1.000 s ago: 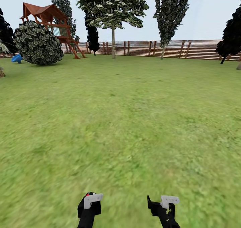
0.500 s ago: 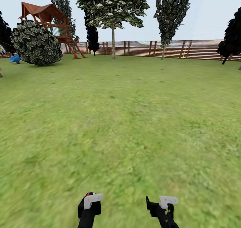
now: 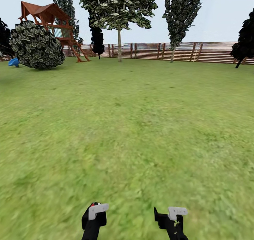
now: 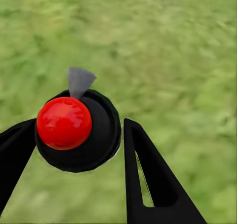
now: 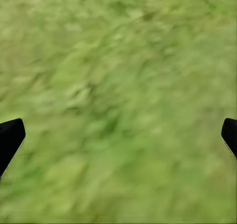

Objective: In the garden, pick up the pesticide atomizer on the floor and spray pesticide onto both trees until each tree trunk is fully covered.

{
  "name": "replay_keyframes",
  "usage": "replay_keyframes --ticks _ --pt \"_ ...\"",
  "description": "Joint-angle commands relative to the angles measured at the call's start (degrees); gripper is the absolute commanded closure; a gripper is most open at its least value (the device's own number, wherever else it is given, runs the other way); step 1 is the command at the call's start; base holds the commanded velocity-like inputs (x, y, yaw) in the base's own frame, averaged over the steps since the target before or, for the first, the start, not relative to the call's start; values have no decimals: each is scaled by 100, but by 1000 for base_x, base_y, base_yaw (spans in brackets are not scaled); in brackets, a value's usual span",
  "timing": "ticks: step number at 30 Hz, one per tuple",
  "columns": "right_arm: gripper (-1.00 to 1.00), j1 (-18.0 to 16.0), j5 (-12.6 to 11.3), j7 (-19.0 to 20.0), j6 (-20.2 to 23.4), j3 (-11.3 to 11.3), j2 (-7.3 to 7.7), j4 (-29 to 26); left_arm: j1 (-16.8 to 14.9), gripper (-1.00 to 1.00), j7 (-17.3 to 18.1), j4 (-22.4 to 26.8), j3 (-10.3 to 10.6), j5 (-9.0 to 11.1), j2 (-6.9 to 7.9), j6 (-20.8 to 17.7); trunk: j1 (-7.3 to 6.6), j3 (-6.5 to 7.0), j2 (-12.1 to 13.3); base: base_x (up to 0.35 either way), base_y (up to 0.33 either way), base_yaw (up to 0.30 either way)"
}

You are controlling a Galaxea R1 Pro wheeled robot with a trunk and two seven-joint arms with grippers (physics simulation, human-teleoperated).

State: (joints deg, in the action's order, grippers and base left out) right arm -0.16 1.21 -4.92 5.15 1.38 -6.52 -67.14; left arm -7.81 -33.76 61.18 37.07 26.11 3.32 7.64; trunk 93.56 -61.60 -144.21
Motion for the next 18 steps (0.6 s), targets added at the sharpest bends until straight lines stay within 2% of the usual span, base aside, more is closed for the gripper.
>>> replay_keyframes --ticks 1,18 --pt "-100 -1 12 -34 38 11 1 -9 -7 100 -32 2 29 57 9 42 2 -5 -2 335 0 0" --pt "-100 -1 18 -32 37 65 1 -9 -10 100 -7 -8 24 55 9 43 2 -5 -2 335 0 0"
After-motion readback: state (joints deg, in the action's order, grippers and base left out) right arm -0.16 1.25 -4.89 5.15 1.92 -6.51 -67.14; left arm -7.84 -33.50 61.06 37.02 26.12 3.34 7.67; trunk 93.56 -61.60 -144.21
